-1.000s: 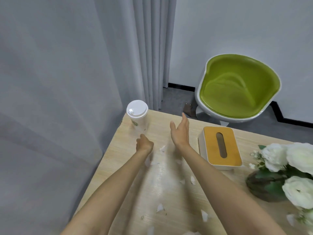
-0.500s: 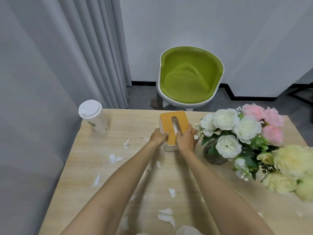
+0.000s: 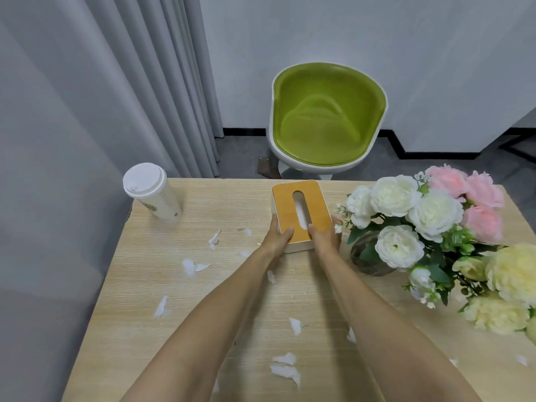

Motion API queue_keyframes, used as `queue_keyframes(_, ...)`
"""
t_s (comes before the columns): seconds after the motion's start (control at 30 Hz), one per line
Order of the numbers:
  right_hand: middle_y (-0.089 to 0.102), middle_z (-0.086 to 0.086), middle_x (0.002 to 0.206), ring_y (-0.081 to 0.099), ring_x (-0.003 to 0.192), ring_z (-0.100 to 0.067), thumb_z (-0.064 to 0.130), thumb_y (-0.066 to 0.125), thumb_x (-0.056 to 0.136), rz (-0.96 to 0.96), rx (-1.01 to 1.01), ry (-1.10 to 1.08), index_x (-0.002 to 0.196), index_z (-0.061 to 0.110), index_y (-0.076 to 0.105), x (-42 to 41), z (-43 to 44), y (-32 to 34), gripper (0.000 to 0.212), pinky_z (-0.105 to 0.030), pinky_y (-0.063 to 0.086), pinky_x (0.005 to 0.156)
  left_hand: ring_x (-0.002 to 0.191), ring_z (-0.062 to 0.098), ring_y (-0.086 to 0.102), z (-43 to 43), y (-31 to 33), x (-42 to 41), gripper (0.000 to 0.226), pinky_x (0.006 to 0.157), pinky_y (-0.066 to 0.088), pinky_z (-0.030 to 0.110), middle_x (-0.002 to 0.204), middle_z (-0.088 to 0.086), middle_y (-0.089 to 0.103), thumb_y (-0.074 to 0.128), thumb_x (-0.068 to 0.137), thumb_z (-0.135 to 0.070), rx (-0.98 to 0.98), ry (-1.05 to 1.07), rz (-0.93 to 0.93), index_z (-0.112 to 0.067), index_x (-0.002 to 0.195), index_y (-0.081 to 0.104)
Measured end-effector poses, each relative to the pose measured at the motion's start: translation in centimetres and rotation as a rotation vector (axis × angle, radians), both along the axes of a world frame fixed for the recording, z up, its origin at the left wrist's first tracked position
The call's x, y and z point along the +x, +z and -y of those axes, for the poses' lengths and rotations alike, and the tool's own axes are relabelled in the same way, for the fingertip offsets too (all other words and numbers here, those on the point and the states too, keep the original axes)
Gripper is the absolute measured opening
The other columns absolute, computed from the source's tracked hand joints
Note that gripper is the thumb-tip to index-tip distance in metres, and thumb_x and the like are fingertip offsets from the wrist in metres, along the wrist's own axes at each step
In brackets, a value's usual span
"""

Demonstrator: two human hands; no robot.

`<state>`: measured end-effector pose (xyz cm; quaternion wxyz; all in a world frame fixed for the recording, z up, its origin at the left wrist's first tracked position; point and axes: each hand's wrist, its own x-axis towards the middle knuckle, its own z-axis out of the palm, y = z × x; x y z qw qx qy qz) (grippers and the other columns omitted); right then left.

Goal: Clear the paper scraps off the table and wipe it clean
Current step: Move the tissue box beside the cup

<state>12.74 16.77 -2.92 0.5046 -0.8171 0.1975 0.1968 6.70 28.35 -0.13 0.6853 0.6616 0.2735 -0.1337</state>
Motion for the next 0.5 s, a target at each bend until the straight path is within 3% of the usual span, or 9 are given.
queue_keyframes(0.13, 0.042, -0.015, 0.136, 0.042, 0.124, -0.034, 0.025, 0.07, 0.078, 0.146, -0.045, -0.023, 0.139, 0.01, 0.03, -2.3, -1.6, 2.7, 0.074, -0.044, 0.037, 0.106, 0.125, 0.018, 0.05, -0.6, -0.4, -1.0, 0.066, 0.111, 0.035, 0.04, 0.137, -0.002, 0.053, 0.055, 0.095, -0.024, -0.062, 0.117, 0.061, -0.029, 0.15, 0.018)
queue_keyframes(0.27, 0.047, -0.015, 0.127, 0.042, 0.119, -0.035, 0.02, 0.073, 0.072, 0.213, -0.051, -0.028, 0.122, 0.008, 0.036, -5.3, -3.5, 4.7, 0.064, -0.045, 0.036, 0.103, 0.121, 0.016, 0.053, -1.6, 0.4, -3.0, 0.084, 0.107, 0.04, 0.037, 0.133, -0.002, 0.056, 0.069, 0.075, -0.042, 0.026, 0.261, 0.07, -0.024, 0.146, 0.03)
queue_keyframes(0.5, 0.055, -0.01, 0.121, 0.038, 0.115, -0.033, 0.021, 0.07, 0.077, 0.155, 0.016, 0.165, 0.117, 0.013, 0.034, -11.8, -8.3, 6.5, 0.055, -0.033, 0.037, 0.079, 0.107, 0.021, 0.06, -6.0, 1.9, -9.8, 0.064, 0.094, 0.05, 0.044, 0.114, -0.002, 0.065, 0.075, 0.074, -0.038, 0.221, 0.549, -0.039, -0.024, 0.13, 0.048)
